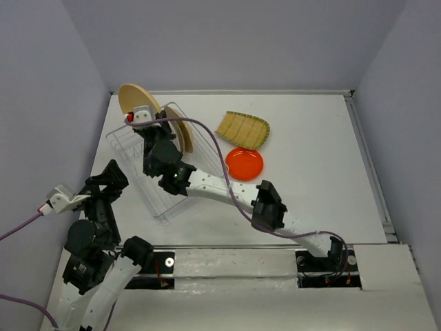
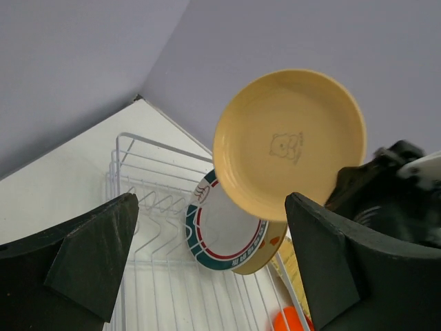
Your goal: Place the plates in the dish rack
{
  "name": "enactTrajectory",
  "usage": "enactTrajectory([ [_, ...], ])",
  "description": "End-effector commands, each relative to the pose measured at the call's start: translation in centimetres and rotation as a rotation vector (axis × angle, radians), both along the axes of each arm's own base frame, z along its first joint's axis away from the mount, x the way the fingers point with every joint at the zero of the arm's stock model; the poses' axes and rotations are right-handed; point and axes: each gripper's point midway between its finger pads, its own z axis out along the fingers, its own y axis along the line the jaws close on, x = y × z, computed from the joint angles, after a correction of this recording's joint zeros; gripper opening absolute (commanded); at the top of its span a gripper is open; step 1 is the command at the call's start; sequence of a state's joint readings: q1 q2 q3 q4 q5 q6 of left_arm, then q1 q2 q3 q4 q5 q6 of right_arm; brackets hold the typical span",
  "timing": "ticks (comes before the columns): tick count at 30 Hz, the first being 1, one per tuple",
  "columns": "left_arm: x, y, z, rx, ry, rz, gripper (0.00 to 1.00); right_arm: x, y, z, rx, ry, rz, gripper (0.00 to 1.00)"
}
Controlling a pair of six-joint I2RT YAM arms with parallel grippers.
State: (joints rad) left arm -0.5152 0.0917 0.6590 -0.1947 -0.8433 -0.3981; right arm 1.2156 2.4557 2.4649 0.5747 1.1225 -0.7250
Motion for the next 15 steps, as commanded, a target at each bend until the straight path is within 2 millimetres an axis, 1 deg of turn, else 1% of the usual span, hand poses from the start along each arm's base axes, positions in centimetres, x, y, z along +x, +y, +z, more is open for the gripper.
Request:
enactTrajectory([
  [1,-1.7,2.1,1.9,-0.106,-0.08,0.079,0.99,-0.6,-1.7,2.3,0.054,-0.04,-0.083,0.07],
  [2,-1.9,2.2,1.9,-0.11,-0.084,0.079,0.99,-0.6,-1.3,1.8,0.055,-0.031,-0.067,0.07],
  [3,-1.9,2.3,1.8,-0.112,-0.082,0.081,0.99,-0.3,0.1,-0.4,0.063,-0.013,-0.025,0.07],
  [5,-2.0,2.3,1.9,-0.119,-0.086,0.082,0.99,-0.1,1.3,-2.4,0.023,0.026,0.015,0.07],
  [6,-2.1,2.3,1.9,-0.121,-0.09,0.079,0.99,0.0,1.5,-2.8,0.015,0.028,0.013,0.07],
  [8,-2.1,2.3,1.9,-0.121,-0.09,0.08,0.99,0.1,1.3,-3.0,0.019,0.007,-0.02,0.07],
  [10,-2.0,2.2,2.0,-0.119,-0.092,0.069,0.99,0.4,1.7,-4.2,-0.009,-0.011,-0.047,0.07],
  [11,-1.9,2.1,2.0,-0.117,-0.091,0.067,0.99,1.0,1.8,-5.0,-0.018,-0.008,-0.052,0.07],
  [12,-1.9,2.0,2.0,-0.116,-0.091,0.064,0.99,1.0,1.9,-5.0,0.006,-0.006,-0.047,0.07],
  [13,-1.9,2.0,2.0,-0.114,-0.09,0.06,0.99,1.1,2.2,-5.8,-0.009,0.005,-0.041,0.07],
  [14,-1.8,1.8,2.0,-0.11,-0.088,0.056,0.99,1.1,2.2,-6.1,-0.006,0.012,-0.036,0.07],
  [15,-1.7,1.8,2.1,-0.108,-0.09,0.052,0.99,1.5,1.9,-5.8,0.022,0.015,-0.031,0.07],
])
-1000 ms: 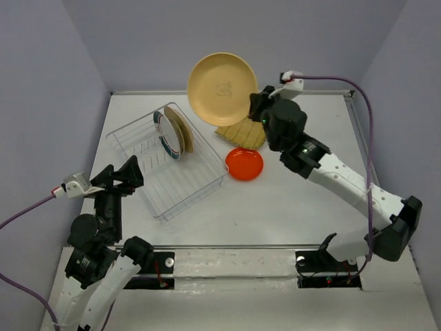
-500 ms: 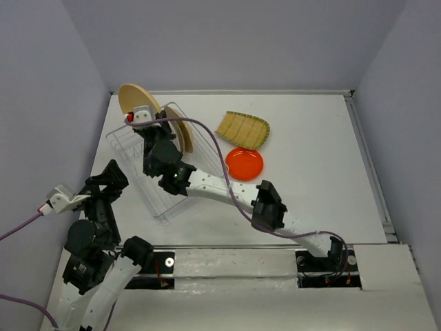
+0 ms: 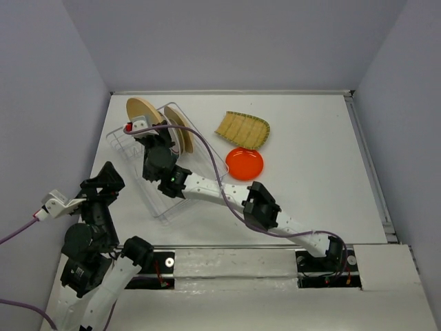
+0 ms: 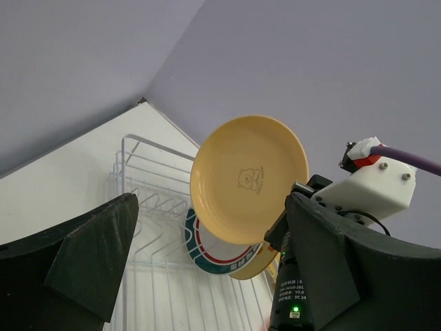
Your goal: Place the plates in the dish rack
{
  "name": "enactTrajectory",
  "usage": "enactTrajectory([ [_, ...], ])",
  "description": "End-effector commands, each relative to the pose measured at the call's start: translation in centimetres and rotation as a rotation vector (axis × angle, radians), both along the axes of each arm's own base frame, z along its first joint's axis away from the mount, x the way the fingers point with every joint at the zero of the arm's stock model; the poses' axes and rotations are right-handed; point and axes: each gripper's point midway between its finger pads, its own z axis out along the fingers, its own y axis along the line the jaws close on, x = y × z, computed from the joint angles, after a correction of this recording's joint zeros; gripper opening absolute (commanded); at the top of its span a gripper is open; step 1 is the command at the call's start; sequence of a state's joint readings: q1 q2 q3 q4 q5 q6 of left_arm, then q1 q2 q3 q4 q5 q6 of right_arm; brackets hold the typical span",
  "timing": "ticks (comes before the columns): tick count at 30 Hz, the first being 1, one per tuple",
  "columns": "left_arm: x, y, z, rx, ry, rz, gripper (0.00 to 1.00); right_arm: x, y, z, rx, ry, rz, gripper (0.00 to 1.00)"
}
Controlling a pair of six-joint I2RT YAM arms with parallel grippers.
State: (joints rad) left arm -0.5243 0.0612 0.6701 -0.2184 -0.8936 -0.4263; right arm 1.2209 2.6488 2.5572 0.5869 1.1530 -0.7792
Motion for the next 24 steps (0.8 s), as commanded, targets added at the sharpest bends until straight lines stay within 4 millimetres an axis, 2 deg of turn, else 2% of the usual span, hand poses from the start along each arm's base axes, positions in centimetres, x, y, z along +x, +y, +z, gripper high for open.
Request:
enactTrajectory([
  [1,-0.7,0.6,1.9,-0.057,-0.071,0.009,0.99,0.6,-0.8,1.6,0.144,-0.023,0.006,0.07],
  [4,-0.7,0.4,2.0,-0.054,-0.073,0.002,0.99,1.9,-1.6,0.9,0.137,-0.031,-0.028,0.07],
  [7,-0.7,0.4,2.0,-0.052,-0.075,-0.003,0.99,2.0,-1.4,0.5,0.122,-0.048,-0.032,0.07],
  [8,-0.7,0.3,2.1,-0.052,-0.077,-0.006,0.99,2.6,-1.6,0.0,0.117,-0.048,-0.039,0.07],
  [17,-0.3,-0.4,2.1,-0.032,-0.073,-0.036,0.99,3.7,-1.6,0.1,0.114,-0.057,-0.023,0.07],
  [21,-0.3,-0.4,2.2,-0.032,-0.075,-0.039,0.99,4.3,-1.8,-1.4,0.09,-0.037,-0.04,0.07],
  [24,-0.4,-0.3,2.2,-0.033,-0.078,-0.037,0.99,4.5,-1.4,-3.6,0.07,0.002,-0.035,0.07],
])
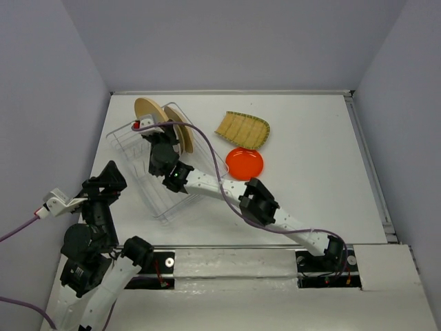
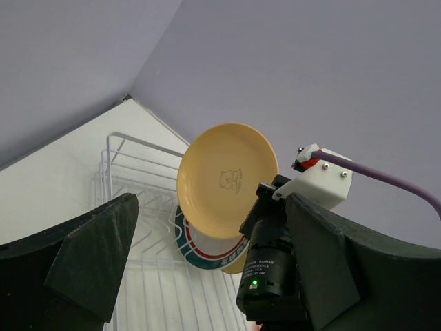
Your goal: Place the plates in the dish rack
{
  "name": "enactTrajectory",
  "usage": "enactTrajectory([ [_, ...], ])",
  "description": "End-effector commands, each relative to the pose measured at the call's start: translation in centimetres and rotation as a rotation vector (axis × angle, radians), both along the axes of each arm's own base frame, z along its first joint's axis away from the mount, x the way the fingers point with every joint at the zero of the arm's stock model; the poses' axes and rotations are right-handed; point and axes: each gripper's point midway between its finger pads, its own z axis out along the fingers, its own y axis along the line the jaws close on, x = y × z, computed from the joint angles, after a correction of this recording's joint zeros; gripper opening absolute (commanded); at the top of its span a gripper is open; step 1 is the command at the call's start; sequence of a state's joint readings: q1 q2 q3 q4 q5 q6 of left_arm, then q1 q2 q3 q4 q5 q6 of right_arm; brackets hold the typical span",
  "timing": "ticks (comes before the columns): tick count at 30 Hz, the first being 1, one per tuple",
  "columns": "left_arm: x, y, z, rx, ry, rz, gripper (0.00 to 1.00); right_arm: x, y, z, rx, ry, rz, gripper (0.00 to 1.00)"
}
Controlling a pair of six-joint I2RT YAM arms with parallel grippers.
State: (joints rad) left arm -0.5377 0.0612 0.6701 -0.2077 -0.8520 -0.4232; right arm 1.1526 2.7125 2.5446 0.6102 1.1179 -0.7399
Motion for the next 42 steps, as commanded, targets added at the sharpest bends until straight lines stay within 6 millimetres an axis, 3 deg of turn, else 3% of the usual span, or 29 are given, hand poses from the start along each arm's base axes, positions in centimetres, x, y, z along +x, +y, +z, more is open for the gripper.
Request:
enactTrajectory([
  [1,-0.6,0.6,1.8,-0.042,-0.063,0.014,0.99,-0.1,0.1,-0.5,0.079,0.004,0.002,0.07],
  [7,-0.7,0.6,1.8,-0.041,-0.064,0.014,0.99,-2.4,2.1,-1.9,0.057,0.017,0.045,0.07],
  [13,-0.7,0.7,1.8,-0.042,-0.066,0.016,0.99,-3.5,2.2,-2.4,0.057,0.025,0.043,0.07],
  [16,-0.6,0.6,1.8,-0.04,-0.063,0.013,0.99,-4.1,2.2,-2.4,0.059,0.023,0.045,0.15],
  [19,-0.7,0.6,1.9,-0.042,-0.067,0.011,0.99,-5.3,2.8,-2.7,0.055,0.024,0.061,0.31],
  [21,-0.6,0.6,1.8,-0.04,-0.065,0.013,0.99,-6.0,3.2,-2.6,0.058,0.023,0.07,0.36],
  [27,-0.5,0.4,1.8,-0.037,-0.06,0.01,0.99,-7.4,3.2,-0.4,0.114,0.011,0.091,0.5],
  [29,-0.4,0.4,1.8,-0.035,-0.059,0.01,0.99,-7.5,3.0,-0.6,0.126,0.026,0.097,0.52],
  [33,-0.4,0.4,1.8,-0.033,-0.057,0.009,0.99,-8.5,2.0,1.3,0.198,0.066,0.18,0.55],
  [34,-0.4,0.4,1.8,-0.032,-0.056,0.009,0.99,-8.6,1.5,3.4,0.23,0.053,0.183,0.58],
  [35,-0.3,0.3,1.7,-0.03,-0.055,0.005,0.99,-9.0,2.0,1.8,0.224,0.104,0.232,0.62],
  [36,-0.4,0.3,1.7,-0.03,-0.057,0.005,0.99,-8.9,0.8,4.3,0.277,0.106,0.249,0.62],
  [37,-0.3,0.2,1.7,-0.028,-0.054,0.003,0.99,-9.5,1.1,2.1,0.269,0.165,0.303,0.62],
  [39,-0.1,0.0,1.7,-0.021,-0.05,-0.007,0.99,-8.8,-0.6,2.1,0.306,0.213,0.339,0.63],
  [42,0.1,-0.7,1.9,-0.004,-0.059,-0.044,0.99,-9.7,-3.1,0.8,0.409,0.379,0.473,0.62],
])
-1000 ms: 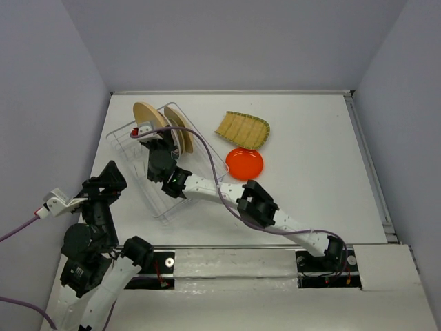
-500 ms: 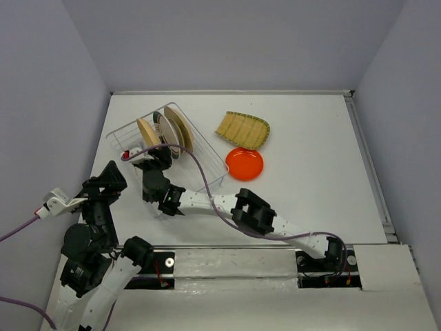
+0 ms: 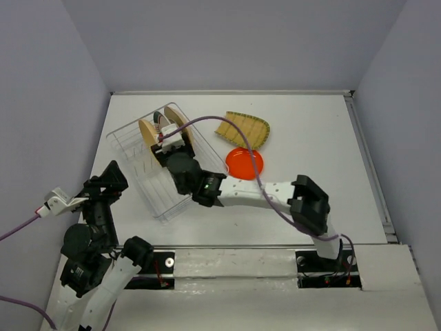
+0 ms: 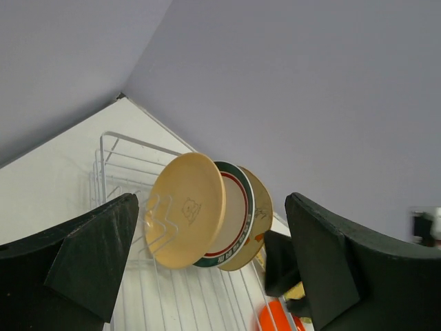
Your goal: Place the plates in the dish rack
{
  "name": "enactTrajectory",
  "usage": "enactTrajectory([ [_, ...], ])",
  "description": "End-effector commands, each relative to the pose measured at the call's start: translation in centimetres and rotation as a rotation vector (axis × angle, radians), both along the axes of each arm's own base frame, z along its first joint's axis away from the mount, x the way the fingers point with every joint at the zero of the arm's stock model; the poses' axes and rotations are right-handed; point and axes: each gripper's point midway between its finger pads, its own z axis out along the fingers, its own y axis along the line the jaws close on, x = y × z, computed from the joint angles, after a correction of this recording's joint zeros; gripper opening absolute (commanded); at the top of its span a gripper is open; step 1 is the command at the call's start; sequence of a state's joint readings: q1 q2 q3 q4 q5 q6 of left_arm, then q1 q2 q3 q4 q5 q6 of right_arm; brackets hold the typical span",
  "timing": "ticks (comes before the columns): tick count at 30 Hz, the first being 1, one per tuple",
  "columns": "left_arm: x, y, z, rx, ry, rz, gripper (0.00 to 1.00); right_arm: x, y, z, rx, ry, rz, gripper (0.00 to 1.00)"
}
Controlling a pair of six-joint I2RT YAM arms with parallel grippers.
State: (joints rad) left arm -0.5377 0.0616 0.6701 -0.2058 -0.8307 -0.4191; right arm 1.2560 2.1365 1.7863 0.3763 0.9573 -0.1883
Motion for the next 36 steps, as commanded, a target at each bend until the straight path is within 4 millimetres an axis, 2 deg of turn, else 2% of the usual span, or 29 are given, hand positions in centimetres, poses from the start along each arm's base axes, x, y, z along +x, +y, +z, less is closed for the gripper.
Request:
enactTrajectory([
  [1,0.1,-0.6,1.8,-0.006,-0.055,-0.032,0.99,-0.5,-3.5,-0.2,0.265,0.255,0.176,0.61],
  [2,0.3,-1.0,1.7,0.006,-0.052,-0.05,0.99,-0.2,-5.5,1.9,0.354,0.292,0.225,0.6],
  [3,0.5,-1.3,1.8,0.013,-0.051,-0.062,0.99,-0.5,-7.6,-1.6,0.317,0.36,0.219,0.59],
  [4,0.5,-1.7,1.8,0.024,-0.055,-0.084,0.99,0.7,-9.8,-2.4,0.367,0.42,0.232,0.57],
  [5,0.7,-1.9,1.9,0.029,-0.057,-0.093,0.99,0.7,-12.3,-0.7,0.426,0.428,0.252,0.53],
  [6,0.8,-2.2,1.9,0.036,-0.057,-0.106,0.99,-0.5,-13.7,-4.4,0.435,0.558,0.314,0.52],
  [7,0.9,-2.4,1.9,0.041,-0.057,-0.114,0.99,-0.3,-15.5,-5.4,0.459,0.605,0.321,0.52],
  [8,1.0,-2.7,1.9,0.05,-0.055,-0.13,0.99,1.8,-19.2,-6.4,0.5,0.628,0.259,0.52],
  [9,1.2,-3.1,1.9,0.058,-0.051,-0.143,0.99,0.7,-21.1,-8.3,0.516,0.69,0.257,0.52],
  [10,1.3,-3.4,1.9,0.063,-0.049,-0.155,0.99,0.2,-22.0,-9.2,0.521,0.725,0.274,0.53],
  [11,1.4,-3.6,1.9,0.067,-0.047,-0.164,0.99,1.1,-24.4,-10.1,0.538,0.734,0.226,0.56],
  [12,1.5,-3.8,1.8,0.071,-0.044,-0.17,0.99,0.8,-25.4,-10.5,0.547,0.744,0.219,0.58],
  [13,1.7,-4.0,1.8,0.076,-0.04,-0.179,0.99,0.2,-26.5,-12.6,0.548,0.791,0.189,0.61],
  [15,2.0,-4.5,1.7,0.086,-0.031,-0.197,0.99,0.9,-29.1,-14.2,0.57,0.809,0.106,0.68],
  [18,2.4,-5.2,1.6,0.098,-0.02,-0.223,0.99,1.4,-31.0,-17.7,0.568,0.89,0.044,0.71],
  [19,2.5,-5.4,1.5,0.103,-0.017,-0.229,0.99,1.1,-30.6,-19.6,0.554,0.952,0.046,0.71],
  [22,2.7,-5.6,1.3,0.114,-0.005,-0.23,0.99,1.6,-29.6,-21.2,0.547,1.015,0.071,0.69],
  [23,2.8,-5.6,1.3,0.117,-0.002,-0.228,0.99,1.9,-29.8,-22.5,0.549,1.04,0.048,0.66],
  [26,2.9,-5.5,1.1,0.12,0.003,-0.222,0.99,2.5,-30.0,-23.7,0.561,1.045,0.009,0.59],
  [28,2.9,-5.5,1.2,0.12,0.001,-0.222,0.99,3.1,-29.9,-23.9,0.592,1.036,0.011,0.55],
  [31,3.0,-5.6,1.2,0.123,0.001,-0.226,0.99,3.5,-30.0,-24.9,0.635,1.045,-0.01,0.41],
  [32,3.0,-5.6,1.2,0.124,0.001,-0.225,0.99,3.8,-30.5,-25.2,0.653,1.044,-0.034,0.28],
  [34,2.9,-5.6,1.2,0.123,0.001,-0.226,0.99,4.0,-31.6,-25.8,0.691,1.049,-0.074,0.12],
  [35,3.0,-5.6,1.1,0.126,0.003,-0.224,0.99,3.5,-31.9,-26.1,0.706,1.051,-0.09,0.07],
  [36,3.0,-5.5,1.1,0.126,0.003,-0.222,0.99,3.4,-32.5,-26.2,0.713,1.042,-0.112,0.07],
])
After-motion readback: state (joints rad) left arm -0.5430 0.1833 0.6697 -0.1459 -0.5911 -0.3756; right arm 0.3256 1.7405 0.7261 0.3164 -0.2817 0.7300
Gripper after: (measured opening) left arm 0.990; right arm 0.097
